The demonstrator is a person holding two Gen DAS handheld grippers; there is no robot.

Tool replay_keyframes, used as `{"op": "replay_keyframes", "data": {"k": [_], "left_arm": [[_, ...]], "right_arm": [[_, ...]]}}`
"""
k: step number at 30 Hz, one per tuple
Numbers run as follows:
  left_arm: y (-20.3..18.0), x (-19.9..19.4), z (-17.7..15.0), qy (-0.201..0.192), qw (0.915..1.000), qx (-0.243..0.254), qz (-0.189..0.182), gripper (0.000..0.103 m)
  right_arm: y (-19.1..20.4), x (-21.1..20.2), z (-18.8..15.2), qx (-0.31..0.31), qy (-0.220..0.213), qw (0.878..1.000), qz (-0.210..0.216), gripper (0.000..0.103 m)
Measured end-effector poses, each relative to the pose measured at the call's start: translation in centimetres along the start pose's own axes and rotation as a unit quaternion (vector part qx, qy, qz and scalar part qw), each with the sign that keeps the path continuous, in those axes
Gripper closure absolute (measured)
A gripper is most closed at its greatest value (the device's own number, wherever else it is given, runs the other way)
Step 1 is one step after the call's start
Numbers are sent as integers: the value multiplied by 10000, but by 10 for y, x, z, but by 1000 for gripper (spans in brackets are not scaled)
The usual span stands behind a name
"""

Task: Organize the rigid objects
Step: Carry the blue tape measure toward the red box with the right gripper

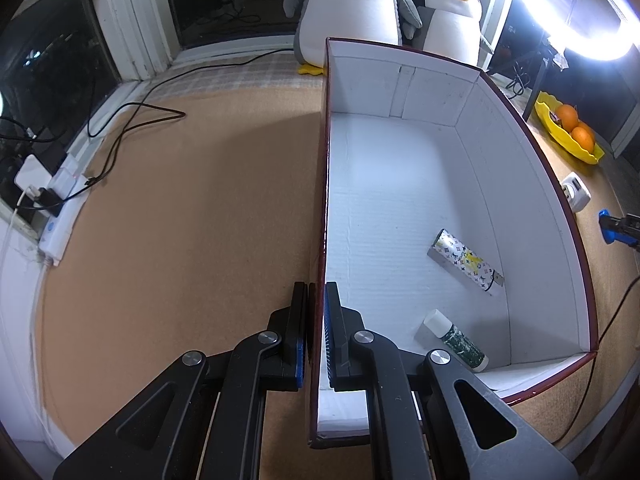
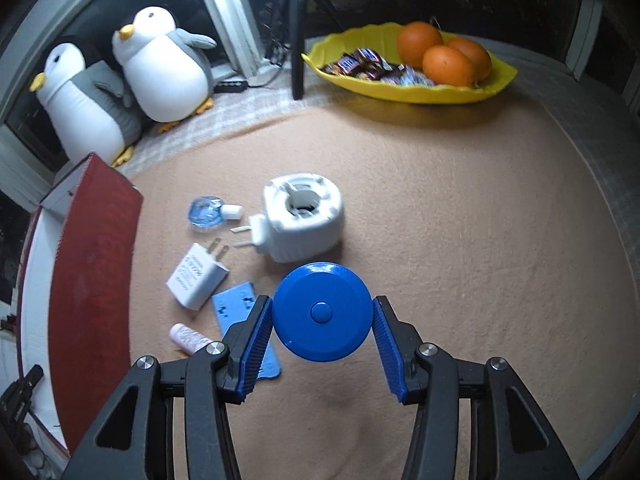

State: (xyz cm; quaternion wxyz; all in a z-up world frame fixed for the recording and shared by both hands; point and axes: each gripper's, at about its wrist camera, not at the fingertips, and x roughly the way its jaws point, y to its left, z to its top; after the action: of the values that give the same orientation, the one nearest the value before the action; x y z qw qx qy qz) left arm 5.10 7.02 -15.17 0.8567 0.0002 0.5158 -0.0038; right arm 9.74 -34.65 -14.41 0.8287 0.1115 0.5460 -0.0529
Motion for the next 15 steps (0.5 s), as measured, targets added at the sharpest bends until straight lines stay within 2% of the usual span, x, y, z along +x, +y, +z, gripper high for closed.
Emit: {"op": "replay_keyframes", "data": {"k": [7, 15], "left_arm": [[1, 1, -1, -46, 9999, -89, 9, 97], [2, 0, -1, -74, 9998, -192, 13, 97]], "right_arm": [[35, -19, 0, -380, -195, 9987, 272, 57], [91, -50, -3, -1057, -482, 9910, 667, 57]]}}
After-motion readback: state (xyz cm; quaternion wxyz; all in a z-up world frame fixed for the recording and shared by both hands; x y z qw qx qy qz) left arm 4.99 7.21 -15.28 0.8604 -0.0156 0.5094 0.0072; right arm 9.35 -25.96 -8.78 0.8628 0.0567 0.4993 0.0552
